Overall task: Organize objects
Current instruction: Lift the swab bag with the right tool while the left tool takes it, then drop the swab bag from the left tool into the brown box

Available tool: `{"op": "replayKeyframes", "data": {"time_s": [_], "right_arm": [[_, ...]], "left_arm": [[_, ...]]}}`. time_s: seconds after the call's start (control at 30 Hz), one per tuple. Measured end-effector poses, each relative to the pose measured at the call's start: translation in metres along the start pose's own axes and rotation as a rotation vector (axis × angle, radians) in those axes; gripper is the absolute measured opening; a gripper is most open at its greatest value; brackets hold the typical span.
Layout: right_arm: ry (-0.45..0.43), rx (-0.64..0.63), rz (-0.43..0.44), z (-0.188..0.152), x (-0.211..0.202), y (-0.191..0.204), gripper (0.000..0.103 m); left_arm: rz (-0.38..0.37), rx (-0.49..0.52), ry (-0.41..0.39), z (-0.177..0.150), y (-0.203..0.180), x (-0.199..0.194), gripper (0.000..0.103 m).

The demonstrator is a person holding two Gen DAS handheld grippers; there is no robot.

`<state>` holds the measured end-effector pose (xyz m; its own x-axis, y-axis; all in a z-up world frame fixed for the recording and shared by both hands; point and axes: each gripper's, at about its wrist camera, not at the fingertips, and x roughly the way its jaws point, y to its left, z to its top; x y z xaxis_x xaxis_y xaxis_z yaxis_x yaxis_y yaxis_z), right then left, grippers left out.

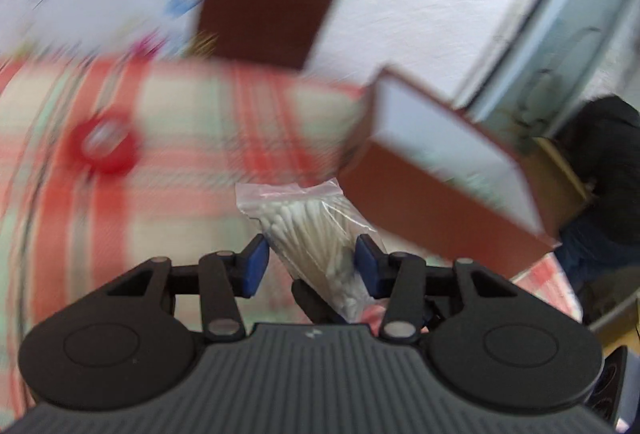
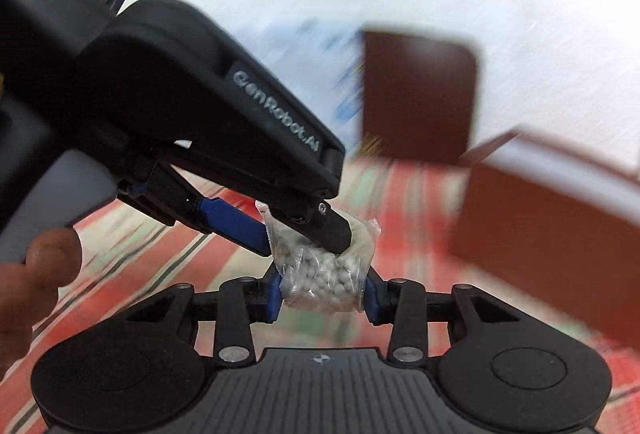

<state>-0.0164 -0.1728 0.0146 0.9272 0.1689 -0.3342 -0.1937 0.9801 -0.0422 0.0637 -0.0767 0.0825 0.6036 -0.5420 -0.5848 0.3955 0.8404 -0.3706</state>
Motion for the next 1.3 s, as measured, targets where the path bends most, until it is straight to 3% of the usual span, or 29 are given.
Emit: {"op": "replayKeyframes", "data": {"time_s": [0.13, 0.27, 0.43, 0.5, 0.53, 0.57, 0.6, 0.7, 0.83, 1.03, 1.17, 1.3], "right_arm": [[-0.126, 0.023, -0.155, 0.021, -0.006, -0.035, 0.038], [-0.163, 0.075, -0.261, 0.034, 0.005, -0.076, 0.038], [-0.128, 0.135, -0.341, 0.040, 0.039, -0.121, 0.039], [-0.107, 0.162, -0.385, 0.038, 0.058, -0.137, 0.052], [-0.129, 0.178, -0.379, 0.036, 0.062, -0.142, 0.072], [-0.117, 0.176, -0.403, 0.036, 0.067, -0.145, 0.084], [-0.126, 0.175, -0.419, 0.035, 0.069, -0.145, 0.085], [-0.150, 0.175, -0.423, 0.032, 0.069, -0.145, 0.084], [-0.171, 0.134, -0.419, 0.033, 0.064, -0.135, 0.084], [-0.205, 0.085, -0.398, 0.024, 0.043, -0.108, 0.084], [-0.155, 0.055, -0.328, 0.015, 0.028, -0.080, 0.084], [-0.043, 0.042, -0.230, 0.005, 0.029, -0.057, 0.084]], "left_arm": [[-0.082, 0.100, -0.034, 0.029, -0.042, 0.023, 0.049], [-0.100, 0.180, -0.043, 0.044, -0.074, 0.055, 0.049], [-0.028, 0.186, -0.032, 0.050, -0.084, 0.095, 0.064], [0.021, 0.198, -0.024, 0.047, -0.082, 0.104, 0.063], [0.031, 0.220, -0.037, 0.044, -0.082, 0.103, 0.064], [0.035, 0.245, -0.042, 0.041, -0.083, 0.100, 0.064], [0.038, 0.264, -0.044, 0.039, -0.085, 0.097, 0.065], [0.042, 0.299, -0.044, 0.033, -0.085, 0.087, 0.065], [0.043, 0.359, -0.107, 0.021, -0.086, 0.061, 0.067], [0.122, 0.369, -0.162, 0.002, -0.066, 0.030, 0.072], [0.178, 0.319, -0.116, -0.012, -0.035, 0.024, 0.075], [0.259, 0.269, -0.070, -0.028, -0.005, 0.021, 0.074]]}}
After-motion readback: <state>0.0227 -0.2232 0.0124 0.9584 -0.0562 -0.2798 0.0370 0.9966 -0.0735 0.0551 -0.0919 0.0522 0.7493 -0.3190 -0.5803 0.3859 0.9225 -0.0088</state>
